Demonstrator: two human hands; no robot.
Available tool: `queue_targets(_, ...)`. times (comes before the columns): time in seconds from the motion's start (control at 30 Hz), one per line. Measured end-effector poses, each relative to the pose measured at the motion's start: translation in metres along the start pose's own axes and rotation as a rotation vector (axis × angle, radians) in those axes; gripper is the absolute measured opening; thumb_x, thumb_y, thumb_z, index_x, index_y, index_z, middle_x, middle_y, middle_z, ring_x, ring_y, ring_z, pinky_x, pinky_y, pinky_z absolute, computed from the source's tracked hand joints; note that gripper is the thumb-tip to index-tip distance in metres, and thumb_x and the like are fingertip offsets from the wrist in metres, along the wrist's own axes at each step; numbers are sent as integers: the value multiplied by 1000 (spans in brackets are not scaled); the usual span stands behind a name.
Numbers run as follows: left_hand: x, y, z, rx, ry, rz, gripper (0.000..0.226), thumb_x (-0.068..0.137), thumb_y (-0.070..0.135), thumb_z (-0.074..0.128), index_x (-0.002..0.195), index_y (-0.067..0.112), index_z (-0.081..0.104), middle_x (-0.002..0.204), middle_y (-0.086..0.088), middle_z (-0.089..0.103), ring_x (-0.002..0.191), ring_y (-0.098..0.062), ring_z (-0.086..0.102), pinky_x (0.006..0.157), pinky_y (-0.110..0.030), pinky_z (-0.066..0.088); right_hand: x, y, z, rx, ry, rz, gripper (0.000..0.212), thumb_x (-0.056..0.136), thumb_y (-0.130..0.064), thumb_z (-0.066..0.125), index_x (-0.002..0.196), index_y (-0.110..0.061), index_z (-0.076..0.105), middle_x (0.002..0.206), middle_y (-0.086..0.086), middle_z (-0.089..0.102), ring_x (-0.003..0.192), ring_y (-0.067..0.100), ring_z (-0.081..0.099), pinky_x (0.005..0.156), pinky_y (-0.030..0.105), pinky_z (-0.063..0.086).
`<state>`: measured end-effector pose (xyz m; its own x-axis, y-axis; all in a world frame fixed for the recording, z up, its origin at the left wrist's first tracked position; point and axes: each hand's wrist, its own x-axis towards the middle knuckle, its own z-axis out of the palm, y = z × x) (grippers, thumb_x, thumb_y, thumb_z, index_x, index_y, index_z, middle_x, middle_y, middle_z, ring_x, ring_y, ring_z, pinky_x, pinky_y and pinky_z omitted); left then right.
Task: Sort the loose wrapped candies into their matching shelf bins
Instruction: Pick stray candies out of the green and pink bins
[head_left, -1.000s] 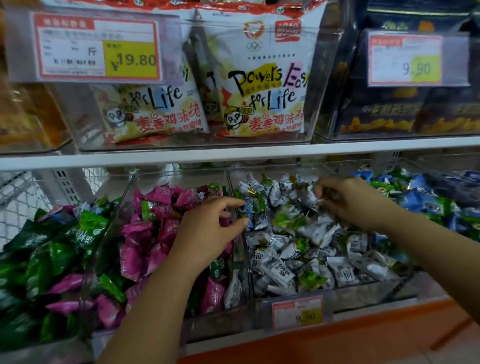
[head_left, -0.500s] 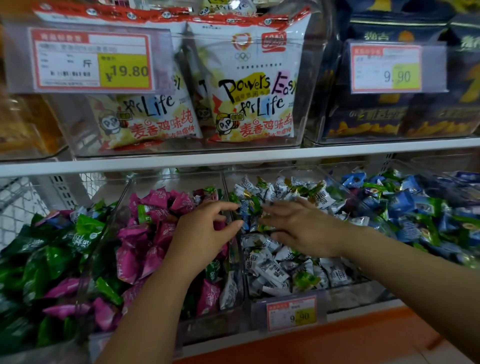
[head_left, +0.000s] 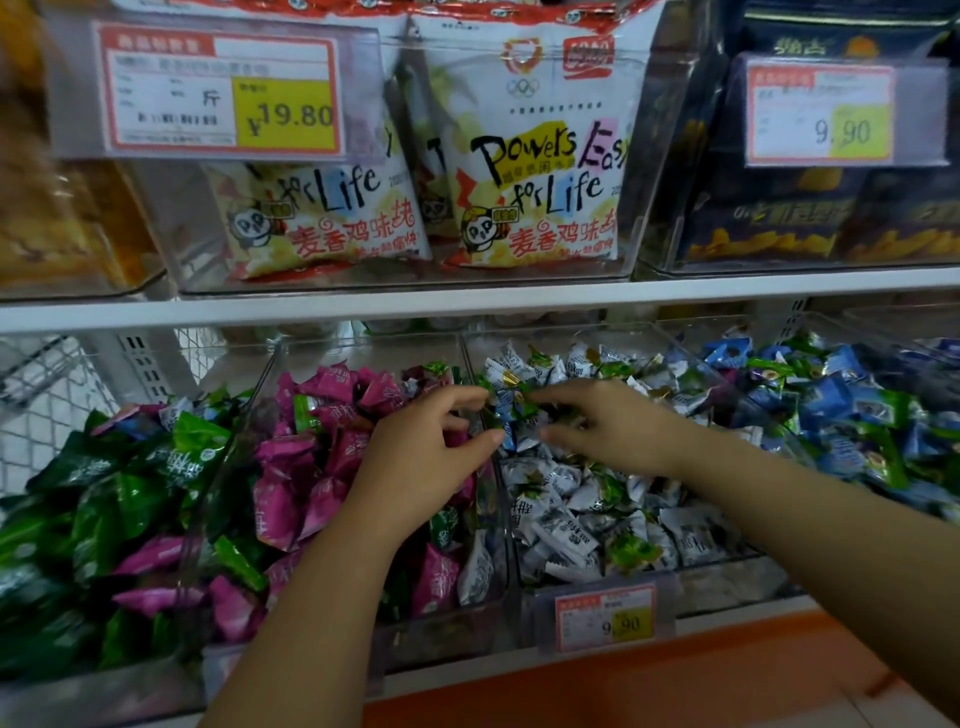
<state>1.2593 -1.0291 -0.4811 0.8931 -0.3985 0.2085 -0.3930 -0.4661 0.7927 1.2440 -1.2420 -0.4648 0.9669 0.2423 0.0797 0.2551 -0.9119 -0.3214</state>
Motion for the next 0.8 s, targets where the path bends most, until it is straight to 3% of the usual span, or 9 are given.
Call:
queue_targets(0.03,0,0,0,-5,-3,3,43,85,37,65,126,39,52,118,25,55,106,4,52,85,-40,55,11,-3,5,-7,-2,1,56,93,-38,56,144,-22,38,139,6,49,102,10,58,87,22,46)
queue_targets(0.13,-1,-1,-1,-17,-5,7,45,87,34,64,129,37,49,117,29,52,107,7,51,88,-38,54,44,0,26,-90,-69,48,78,86,-47,63,149,-22,26,152,6,31,135,24,36,107,36,36)
queue_targets(0.2,0,-4,-1,-11,-4,15,45,87,34,64,129,39,48,118,29,52,108,9,51,88,-25,49,57,8,36,-159,-69,100,88,78,-59,64,149,-25,24,153,5,30,139,27,29,110,45,33)
queue_targets(0.3,1,-7,0,-15,0,21,44,87,36,64,127,41,48,119,30,53,106,11,50,78,-9,36,63,13,38,-180,30,147,82,74,-57,68,144,-26,36,140,7,46,128,28,42,102,44,42)
queue_targets(0.43,2,-6,0,-28,-1,13,42,86,35,65,125,42,50,118,30,53,107,10,50,80,-12,40,60,11,34,0,134,123,63,78,-35,72,135,-21,50,130,5,57,114,21,57,93,36,50)
queue_targets(0.53,2,-5,0,-31,8,5,42,85,35,66,124,41,52,117,30,54,106,11,51,85,-25,51,58,10,34,17,140,130,50,80,-28,72,126,-16,59,122,6,59,105,21,59,86,32,50)
queue_targets(0.67,2,-5,1,-16,13,15,42,86,34,66,125,39,52,118,29,54,105,12,50,78,-9,39,54,10,32,114,304,120,19,82,-14,70,100,-7,72,96,5,62,80,14,54,66,19,37)
queue_targets(0.8,1,-4,1,8,9,6,41,86,34,65,125,38,52,117,29,53,106,11,50,82,-16,45,45,10,26,214,360,152,5,82,-8,69,78,-10,71,79,2,62,68,15,55,60,20,40)
